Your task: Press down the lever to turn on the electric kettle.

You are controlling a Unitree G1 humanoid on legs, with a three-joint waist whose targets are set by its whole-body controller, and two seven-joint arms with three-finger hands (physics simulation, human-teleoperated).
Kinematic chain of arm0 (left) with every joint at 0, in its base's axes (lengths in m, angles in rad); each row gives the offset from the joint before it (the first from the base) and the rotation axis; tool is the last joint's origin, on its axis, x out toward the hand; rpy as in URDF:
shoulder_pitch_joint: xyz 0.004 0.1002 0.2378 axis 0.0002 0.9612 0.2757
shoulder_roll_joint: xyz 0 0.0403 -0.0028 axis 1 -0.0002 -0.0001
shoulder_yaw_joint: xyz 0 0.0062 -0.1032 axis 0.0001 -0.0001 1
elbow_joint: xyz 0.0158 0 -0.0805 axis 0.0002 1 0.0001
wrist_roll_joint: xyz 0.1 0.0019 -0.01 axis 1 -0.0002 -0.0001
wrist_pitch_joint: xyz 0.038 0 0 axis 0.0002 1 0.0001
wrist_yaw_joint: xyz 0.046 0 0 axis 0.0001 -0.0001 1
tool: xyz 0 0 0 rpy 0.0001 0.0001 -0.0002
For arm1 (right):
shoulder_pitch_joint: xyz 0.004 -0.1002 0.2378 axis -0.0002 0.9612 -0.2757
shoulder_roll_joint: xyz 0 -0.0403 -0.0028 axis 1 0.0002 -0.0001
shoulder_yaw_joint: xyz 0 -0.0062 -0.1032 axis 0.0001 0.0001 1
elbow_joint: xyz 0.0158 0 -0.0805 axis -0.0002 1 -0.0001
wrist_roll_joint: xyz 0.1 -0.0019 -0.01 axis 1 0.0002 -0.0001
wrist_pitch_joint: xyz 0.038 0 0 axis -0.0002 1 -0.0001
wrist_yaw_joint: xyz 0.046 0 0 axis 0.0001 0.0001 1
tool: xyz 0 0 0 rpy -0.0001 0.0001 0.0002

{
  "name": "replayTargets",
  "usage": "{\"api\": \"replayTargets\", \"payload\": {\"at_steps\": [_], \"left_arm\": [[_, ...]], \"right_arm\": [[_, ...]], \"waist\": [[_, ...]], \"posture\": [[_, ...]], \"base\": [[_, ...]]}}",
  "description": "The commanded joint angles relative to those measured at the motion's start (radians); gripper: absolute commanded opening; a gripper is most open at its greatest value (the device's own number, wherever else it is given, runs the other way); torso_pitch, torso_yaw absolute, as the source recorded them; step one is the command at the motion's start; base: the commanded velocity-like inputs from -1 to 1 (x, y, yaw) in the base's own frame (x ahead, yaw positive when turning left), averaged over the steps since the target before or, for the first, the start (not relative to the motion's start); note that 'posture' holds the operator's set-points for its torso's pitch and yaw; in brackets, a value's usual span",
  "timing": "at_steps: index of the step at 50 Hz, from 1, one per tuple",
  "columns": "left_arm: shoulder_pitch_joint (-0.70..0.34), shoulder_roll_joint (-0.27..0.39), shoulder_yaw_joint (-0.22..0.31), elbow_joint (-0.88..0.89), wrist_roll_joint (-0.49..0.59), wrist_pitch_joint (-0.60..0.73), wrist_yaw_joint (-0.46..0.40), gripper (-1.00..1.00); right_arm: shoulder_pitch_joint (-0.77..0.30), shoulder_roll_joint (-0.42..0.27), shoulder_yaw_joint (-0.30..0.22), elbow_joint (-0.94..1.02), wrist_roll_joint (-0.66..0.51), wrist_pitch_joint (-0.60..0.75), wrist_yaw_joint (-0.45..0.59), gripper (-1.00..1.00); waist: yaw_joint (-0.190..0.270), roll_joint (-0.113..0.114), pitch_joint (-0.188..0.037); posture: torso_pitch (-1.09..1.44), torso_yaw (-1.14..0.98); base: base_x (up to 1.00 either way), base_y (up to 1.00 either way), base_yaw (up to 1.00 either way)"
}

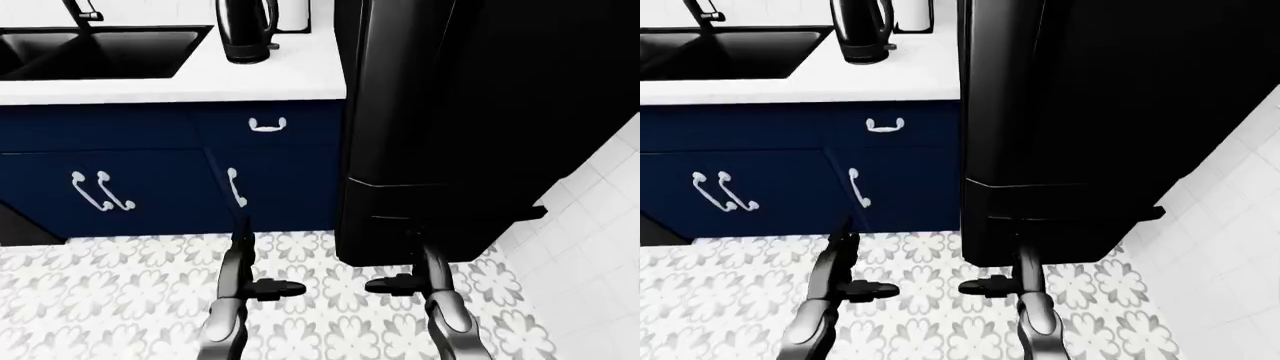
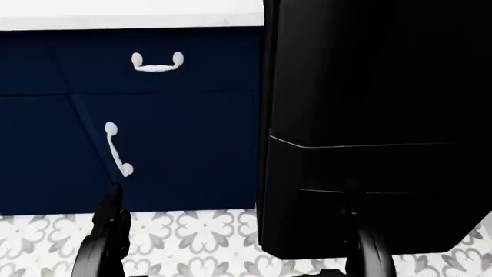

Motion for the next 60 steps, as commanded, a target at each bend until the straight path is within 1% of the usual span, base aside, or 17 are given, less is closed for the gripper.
{"api": "replayTargets", "payload": {"at_steps": [1,3,5,8,19,22,26,30,43,46,47,48,51,55,57,59,60], "left_arm": [[-0.026,0.003,0.001,-0.089,-0.007,-0.063,-0.005,1.00],[-0.025,0.003,0.002,-0.093,-0.008,-0.066,-0.006,1.00],[-0.029,0.004,0.005,-0.091,-0.010,-0.070,-0.006,1.00],[-0.037,0.006,0.012,-0.094,-0.018,-0.060,-0.004,1.00],[-0.035,0.005,0.013,-0.094,-0.025,-0.074,-0.004,1.00],[-0.035,0.005,0.013,-0.093,-0.027,-0.073,-0.004,1.00],[-0.034,0.005,0.012,-0.094,-0.026,-0.073,-0.004,1.00],[-0.035,0.006,0.013,-0.094,-0.027,-0.071,-0.004,1.00],[-0.037,0.006,0.013,-0.092,-0.028,-0.070,-0.002,1.00],[-0.038,0.006,0.014,-0.089,-0.029,-0.071,-0.002,1.00],[-0.038,0.006,0.014,-0.090,-0.029,-0.070,-0.002,1.00],[-0.038,0.006,0.014,-0.090,-0.029,-0.071,-0.002,1.00],[-0.039,0.006,0.014,-0.088,-0.029,-0.071,0.000,1.00],[-0.037,0.006,0.014,-0.091,-0.031,-0.070,-0.001,1.00],[-0.037,0.006,0.015,-0.091,-0.033,-0.068,-0.002,1.00],[-0.039,0.005,0.018,-0.090,-0.039,-0.058,-0.001,1.00],[-0.047,0.004,0.013,-0.071,-0.029,-0.067,0.004,1.00]], "right_arm": [[-0.020,-0.006,-0.002,-0.117,-0.010,-0.056,-0.012,1.00],[-0.016,-0.004,0.001,-0.135,-0.018,-0.055,-0.014,1.00],[-0.006,-0.004,0.004,-0.159,-0.030,-0.056,-0.017,1.00],[-0.006,-0.004,0.003,-0.166,-0.038,-0.062,-0.018,1.00],[-0.012,-0.006,0.003,-0.165,-0.085,-0.045,-0.039,1.00],[-0.011,-0.006,0.002,-0.169,-0.087,-0.042,-0.041,1.00],[-0.012,-0.005,0.002,-0.168,-0.086,-0.043,-0.041,1.00],[-0.014,-0.004,0.002,-0.164,-0.085,-0.047,-0.041,1.00],[-0.015,-0.005,0.000,-0.157,-0.081,-0.063,-0.041,1.00],[-0.013,-0.004,0.001,-0.162,-0.080,-0.065,-0.040,1.00],[-0.013,-0.004,0.002,-0.162,-0.080,-0.066,-0.040,1.00],[-0.013,-0.004,0.002,-0.162,-0.079,-0.069,-0.038,1.00],[-0.009,-0.004,0.002,-0.169,-0.078,-0.077,-0.037,1.00],[-0.009,-0.003,0.003,-0.171,-0.079,-0.078,-0.038,1.00],[-0.011,-0.003,0.004,-0.168,-0.082,-0.081,-0.041,1.00],[-0.005,0.009,-0.008,-0.169,-0.047,-0.107,-0.048,1.00],[-0.020,0.002,-0.004,-0.139,-0.049,-0.108,-0.044,1.00]], "waist": [[-0.002,-0.008,-0.001],[0.007,-0.001,-0.062],[0.007,-0.006,-0.016],[0.008,-0.007,-0.074],[0.006,0.002,-0.102],[0.000,-0.009,-0.077],[-0.001,0.011,-0.077],[-0.007,0.076,-0.076],[0.000,-0.025,-0.058],[-0.002,-0.083,-0.070],[-0.014,-0.032,-0.059],[-0.008,-0.053,-0.063],[-0.010,-0.056,-0.074],[-0.011,-0.007,-0.054],[-0.012,0.038,-0.056],[-0.002,0.126,-0.080],[0.002,0.056,-0.062]], "posture": [[0.00,0.00],[0.00,0.00],[0.00,0.00],[0.00,0.00],[0.00,0.00],[0.00,0.00],[0.00,0.00],[0.00,0.00],[0.00,0.00],[0.00,0.00],[0.00,0.00],[0.00,0.00],[0.00,0.00],[0.00,0.00],[0.00,0.00],[0.00,0.00],[0.00,0.00]], "base": [[0.00,0.00,0.00],[0.00,0.00,0.00],[0.00,0.00,0.00],[0.00,0.00,0.00],[0.00,0.02,0.00],[0.00,0.24,0.00],[0.00,0.29,0.00],[0.00,0.31,0.00],[0.00,0.34,0.00],[0.00,0.34,0.00],[0.00,0.34,0.00],[0.00,0.34,0.00],[0.00,0.34,0.00],[0.00,0.34,0.00],[0.00,0.34,0.00],[0.00,0.34,0.00],[0.00,0.34,0.00]]}}
